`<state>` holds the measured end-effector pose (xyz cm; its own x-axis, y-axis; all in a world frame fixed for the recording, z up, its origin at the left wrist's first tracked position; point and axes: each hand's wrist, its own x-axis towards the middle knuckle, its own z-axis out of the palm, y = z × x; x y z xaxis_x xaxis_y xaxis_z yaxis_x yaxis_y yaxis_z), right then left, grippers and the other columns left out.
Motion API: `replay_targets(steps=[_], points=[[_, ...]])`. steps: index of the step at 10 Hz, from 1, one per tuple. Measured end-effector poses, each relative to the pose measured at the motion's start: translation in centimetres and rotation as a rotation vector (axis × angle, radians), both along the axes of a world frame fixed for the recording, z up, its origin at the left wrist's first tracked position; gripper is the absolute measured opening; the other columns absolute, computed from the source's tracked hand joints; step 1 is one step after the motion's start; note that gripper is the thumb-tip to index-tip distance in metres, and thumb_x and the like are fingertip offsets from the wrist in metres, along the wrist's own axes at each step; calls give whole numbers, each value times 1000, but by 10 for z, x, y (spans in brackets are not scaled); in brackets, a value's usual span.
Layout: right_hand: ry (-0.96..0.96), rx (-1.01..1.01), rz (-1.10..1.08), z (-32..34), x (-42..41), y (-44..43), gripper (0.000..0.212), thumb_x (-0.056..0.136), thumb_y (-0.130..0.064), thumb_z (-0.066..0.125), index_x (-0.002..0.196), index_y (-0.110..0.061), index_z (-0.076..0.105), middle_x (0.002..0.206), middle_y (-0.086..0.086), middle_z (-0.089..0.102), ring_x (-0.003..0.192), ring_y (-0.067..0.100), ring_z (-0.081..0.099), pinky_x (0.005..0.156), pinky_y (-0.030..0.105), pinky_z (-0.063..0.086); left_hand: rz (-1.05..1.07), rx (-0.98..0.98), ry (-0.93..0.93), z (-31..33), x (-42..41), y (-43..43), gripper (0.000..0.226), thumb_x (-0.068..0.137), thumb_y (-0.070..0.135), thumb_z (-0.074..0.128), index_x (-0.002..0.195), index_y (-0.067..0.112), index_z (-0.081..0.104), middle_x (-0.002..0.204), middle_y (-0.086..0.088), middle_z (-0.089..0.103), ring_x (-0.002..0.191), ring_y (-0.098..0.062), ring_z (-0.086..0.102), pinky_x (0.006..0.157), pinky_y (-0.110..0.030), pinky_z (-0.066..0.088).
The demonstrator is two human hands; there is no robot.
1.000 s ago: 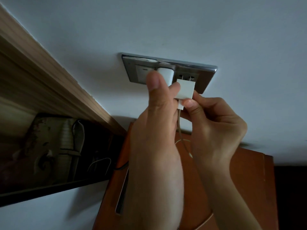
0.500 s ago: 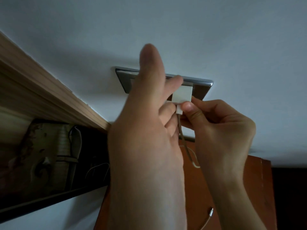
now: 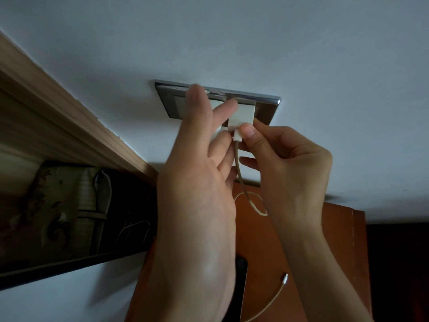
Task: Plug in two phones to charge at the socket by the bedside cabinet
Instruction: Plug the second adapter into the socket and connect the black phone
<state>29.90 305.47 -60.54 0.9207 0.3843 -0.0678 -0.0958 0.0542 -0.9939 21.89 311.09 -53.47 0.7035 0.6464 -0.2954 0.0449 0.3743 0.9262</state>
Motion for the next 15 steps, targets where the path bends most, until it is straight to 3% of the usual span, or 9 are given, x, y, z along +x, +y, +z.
replay_targets(steps=[1, 3, 5, 6, 8, 9, 11, 13, 15], points=[[-3, -39, 64, -3, -4, -9, 24, 89, -25, 73, 111, -18, 76, 89, -12, 79, 85, 6, 75, 69, 22, 61, 75, -158, -62, -9, -5, -15, 77, 63, 60, 41, 131, 28, 62, 147, -5, 58, 138, -20, 51, 120, -49, 29], [-50, -106, 146, -22, -23, -34, 21, 99, -29, 60, 87, -33, 76, 82, -10, 78, 83, 8, 75, 74, 25, 61, 167, -221, -1, -41, -26, -42, 56, 83, 58, 52, 127, 26, 64, 124, -3, 74, 117, -13, 68, 110, -41, 42], [-30, -302, 128, -58, -42, -70, 25, 101, -31, 56, 88, -26, 76, 77, -5, 76, 72, 15, 72, 68, 41, 60, -9, 173, 187, -75, -53, -67, 40, 76, 64, 55, 98, 36, 70, 125, -3, 72, 120, -16, 65, 104, -36, 50], [2, -353, 139, -77, -57, -94, 27, 102, -26, 55, 84, -29, 75, 76, -8, 76, 69, 13, 71, 62, 29, 58, 22, 63, 156, -92, -51, -79, 43, 60, 61, 49, 95, 38, 60, 109, 7, 72, 109, -11, 65, 96, -26, 50], [61, -541, 123, -121, -88, -142, 24, 102, -24, 55, 92, -31, 76, 67, -14, 71, 45, 2, 54, 41, 13, 34, -51, 169, 332, -135, -70, -105, 19, 78, 35, 40, 84, 45, 56, 72, 32, 68, 79, 23, 60, 73, -3, 46], [52, -621, 127, -139, -101, -155, 19, 101, -22, 56, 100, -26, 75, 67, -12, 69, 47, 0, 52, 44, 10, 34, -94, 337, 465, -168, -86, -116, 39, 96, 8, 46, 94, 45, 57, 91, 27, 61, 88, 18, 61, 79, 0, 44], [34, -691, 24, -155, -115, -167, 27, 101, -19, 55, 126, -27, 61, 124, -15, 63, 109, 1, 62, 93, 32, 54, -76, 737, 700, -222, -103, -123, 37, 98, 1, 56, 132, 12, 61, 131, 0, 60, 114, -14, 62, 89, -28, 57], [118, -739, 99, -167, -134, -186, 37, 98, -13, 56, 135, -21, 52, 124, -9, 62, 115, 8, 59, 95, 32, 52, -282, 768, 843, -243, -103, -118, 31, 98, 16, 61, 129, 20, 62, 125, 0, 56, 98, -13, 63, 73, -23, 53], [208, -880, 47, -188, -131, -188, 22, 99, -32, 58, 112, -15, 61, 91, -10, 64, 83, 4, 64, 57, 7, 42, -399, 781, 940, -262, -151, -140, 18, 98, 28, 61, 115, 23, 65, 113, 4, 56, 104, -13, 60, 66, -20, 51]])
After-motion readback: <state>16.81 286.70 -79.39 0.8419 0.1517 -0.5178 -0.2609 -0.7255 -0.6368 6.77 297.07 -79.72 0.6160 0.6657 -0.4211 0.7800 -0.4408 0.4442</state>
